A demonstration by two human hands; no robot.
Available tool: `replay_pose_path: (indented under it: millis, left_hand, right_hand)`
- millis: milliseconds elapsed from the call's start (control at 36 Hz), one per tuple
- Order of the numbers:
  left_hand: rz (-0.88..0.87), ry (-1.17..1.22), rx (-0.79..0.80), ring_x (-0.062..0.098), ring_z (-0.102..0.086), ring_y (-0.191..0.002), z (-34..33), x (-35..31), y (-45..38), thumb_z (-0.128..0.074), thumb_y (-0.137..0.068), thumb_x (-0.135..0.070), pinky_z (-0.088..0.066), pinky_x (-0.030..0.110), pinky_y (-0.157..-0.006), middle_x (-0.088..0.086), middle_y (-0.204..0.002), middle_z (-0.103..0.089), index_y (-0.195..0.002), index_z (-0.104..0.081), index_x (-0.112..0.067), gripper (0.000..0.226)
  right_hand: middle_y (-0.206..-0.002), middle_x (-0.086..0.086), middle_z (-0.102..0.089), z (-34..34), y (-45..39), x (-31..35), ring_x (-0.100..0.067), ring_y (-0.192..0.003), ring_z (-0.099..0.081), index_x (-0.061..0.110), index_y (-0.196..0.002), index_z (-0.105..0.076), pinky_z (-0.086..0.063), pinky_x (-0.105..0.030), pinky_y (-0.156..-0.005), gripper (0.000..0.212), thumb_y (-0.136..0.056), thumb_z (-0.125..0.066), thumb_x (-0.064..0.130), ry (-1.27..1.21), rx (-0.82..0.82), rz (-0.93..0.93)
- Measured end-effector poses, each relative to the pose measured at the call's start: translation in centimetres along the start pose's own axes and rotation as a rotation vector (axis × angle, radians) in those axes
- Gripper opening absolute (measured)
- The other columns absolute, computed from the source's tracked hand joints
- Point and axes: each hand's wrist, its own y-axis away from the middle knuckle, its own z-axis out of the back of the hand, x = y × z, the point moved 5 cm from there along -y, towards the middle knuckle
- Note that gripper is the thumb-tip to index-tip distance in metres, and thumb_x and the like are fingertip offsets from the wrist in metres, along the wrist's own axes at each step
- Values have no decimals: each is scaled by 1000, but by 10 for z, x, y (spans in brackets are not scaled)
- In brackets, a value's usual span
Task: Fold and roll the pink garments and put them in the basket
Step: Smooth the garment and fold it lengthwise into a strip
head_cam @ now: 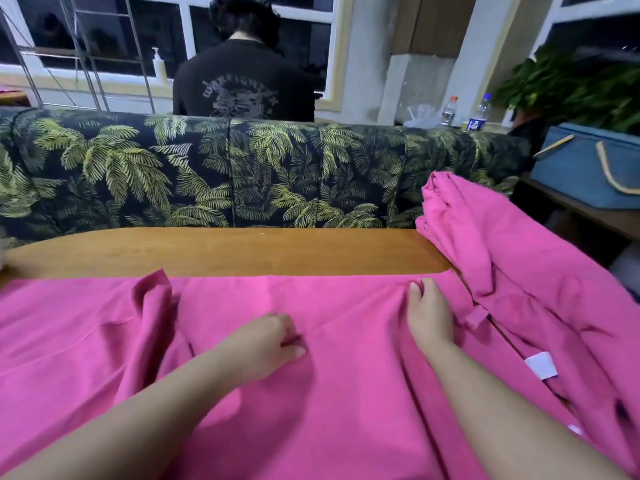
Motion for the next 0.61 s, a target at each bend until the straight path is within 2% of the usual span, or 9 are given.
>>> replay_pose_path:
  millis: [83,139,194,306,361,417,500,556,611]
  left_hand:
    - [52,-27,74,18,-47,-79,-2,0,-4,-59,-93,-33,-31,21,-55,-2,-80,-51,-93,-54,-13,21]
    - [49,-50,106,17,-46,-76,-1,1,-5,-57,-94,-32,-28,15,-51,0,-78,-51,-88,-57,-11,21]
    - [29,-38,113,16,-45,-71,2,2,-3,-55,-95,-29,-28,14,-52,3,-79,-55,-85,-60,-10,22]
    - [47,28,55,10,-45,-63,6,3,-3,-51,-97,-27,-32,14,-55,-8,-71,-50,-72,-43,-25,27]
    - [28,68,34,14,-52,-69,9,1,-1,-47,-95,-36,-43,23,-66,-4,-75,-55,-72,-44,-25,26]
    - [1,113,11,19,-57,-76,13,-5,0,-46,-92,-41,-47,37,-77,-1,-80,-59,-74,-48,-23,25]
    - [4,175,-32,13,-56,-73,22,-12,6,-55,-96,-29,-45,31,-74,-5,-78,-60,-82,-55,-19,16]
    - [2,183,-62,12,-59,-75,28,-16,7,-57,-94,-31,-46,28,-74,-5,-80,-62,-82,-56,-24,15]
    - [-16,174,-77,5,-58,-73,35,-21,8,-59,-93,-33,-45,20,-69,-9,-79,-62,-79,-57,-29,15]
  right_hand:
    - [-107,-22,-64,9,0,-1,-37,-101,-58,1,-107,-57,-38,-39,-77,26,-101,-44,22,-16,13,4]
    - [-106,-19,-65,19,-3,-4,-36,-100,-58,2,-106,-59,-39,-38,-77,26,-101,-45,24,-2,19,19]
    - [-100,-19,-65,29,-7,-9,-36,-96,-58,3,-101,-59,-37,-38,-72,25,-101,-45,23,44,22,56]
    - [-102,-23,-64,48,-10,-22,-39,-96,-58,0,-99,-57,-36,-40,-71,23,-101,-44,20,132,17,87]
    - [-105,-23,-64,54,-8,-25,-39,-99,-59,1,-105,-57,-39,-41,-76,23,-101,-44,19,109,29,74]
    - [-105,-22,-65,57,-4,-25,-38,-99,-59,2,-107,-57,-41,-41,-79,21,-100,-45,18,36,33,64]
    - [-114,-21,-64,62,4,-20,-37,-107,-58,-1,-111,-57,-42,-41,-89,22,-100,-45,13,-72,32,63]
    - [-121,-18,-61,68,9,-14,-33,-113,-55,-2,-115,-55,-39,-36,-91,23,-101,-43,11,-123,25,71]
    - [-122,-15,-61,77,11,-9,-31,-114,-55,1,-120,-54,-38,-33,-89,25,-101,-41,12,-156,9,77]
